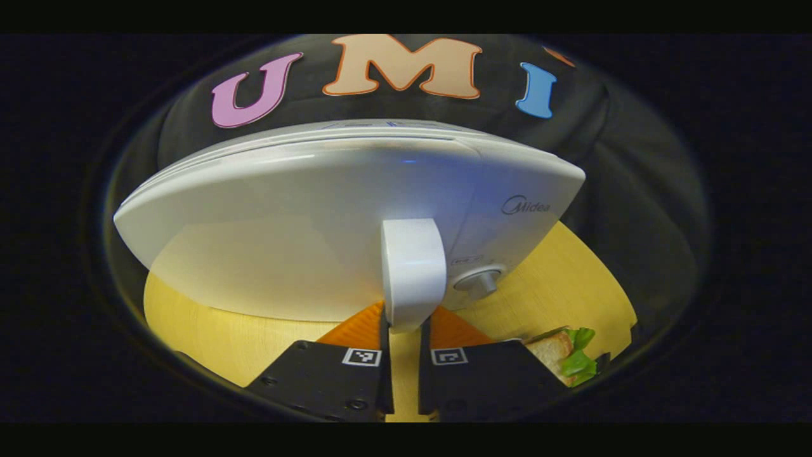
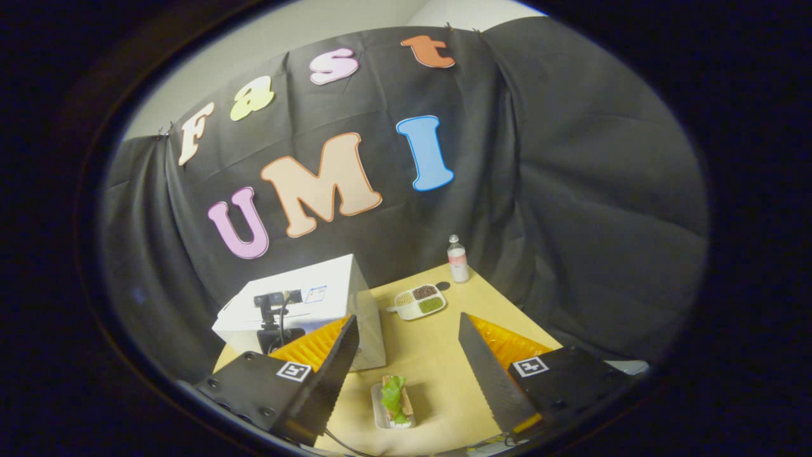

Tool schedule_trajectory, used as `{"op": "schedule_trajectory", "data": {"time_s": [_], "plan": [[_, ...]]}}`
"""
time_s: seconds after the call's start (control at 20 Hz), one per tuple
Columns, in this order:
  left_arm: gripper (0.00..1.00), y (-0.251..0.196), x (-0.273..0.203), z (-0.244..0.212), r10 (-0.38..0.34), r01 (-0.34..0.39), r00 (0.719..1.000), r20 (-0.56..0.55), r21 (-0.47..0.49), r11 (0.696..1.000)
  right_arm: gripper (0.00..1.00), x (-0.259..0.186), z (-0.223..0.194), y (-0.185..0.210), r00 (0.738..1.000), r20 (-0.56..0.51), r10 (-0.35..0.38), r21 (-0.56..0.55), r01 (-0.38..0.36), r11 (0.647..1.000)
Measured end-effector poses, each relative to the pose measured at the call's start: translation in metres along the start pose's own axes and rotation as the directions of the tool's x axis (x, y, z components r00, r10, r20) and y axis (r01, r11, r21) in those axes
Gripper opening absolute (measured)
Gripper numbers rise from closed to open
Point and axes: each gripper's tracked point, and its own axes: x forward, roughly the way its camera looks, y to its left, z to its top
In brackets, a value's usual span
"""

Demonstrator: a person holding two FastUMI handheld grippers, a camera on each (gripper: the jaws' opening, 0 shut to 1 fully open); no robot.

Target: Open the microwave oven with the left hand, put the food in, and close the microwave oven.

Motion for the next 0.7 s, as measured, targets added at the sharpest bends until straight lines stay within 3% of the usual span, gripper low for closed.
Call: {"op": "schedule_trajectory", "data": {"time_s": [0.45, 0.7], "plan": [[0.05, -0.001, -0.003, 0.0, -0.011, 0.011, 1.0, 0.021, 0.0, 1.0, 0.99, -0.019, -0.008, -0.006, 1.0, 0.002, -0.019, -0.017, 0.019, 1.0], [0.06, -0.001, -0.004, -0.001, -0.022, 0.022, 0.999, 0.024, -0.005, 1.0, 0.99, -0.02, -0.02, -0.007, 0.999, -0.021, -0.03, -0.019, 0.03, 0.999]]}}
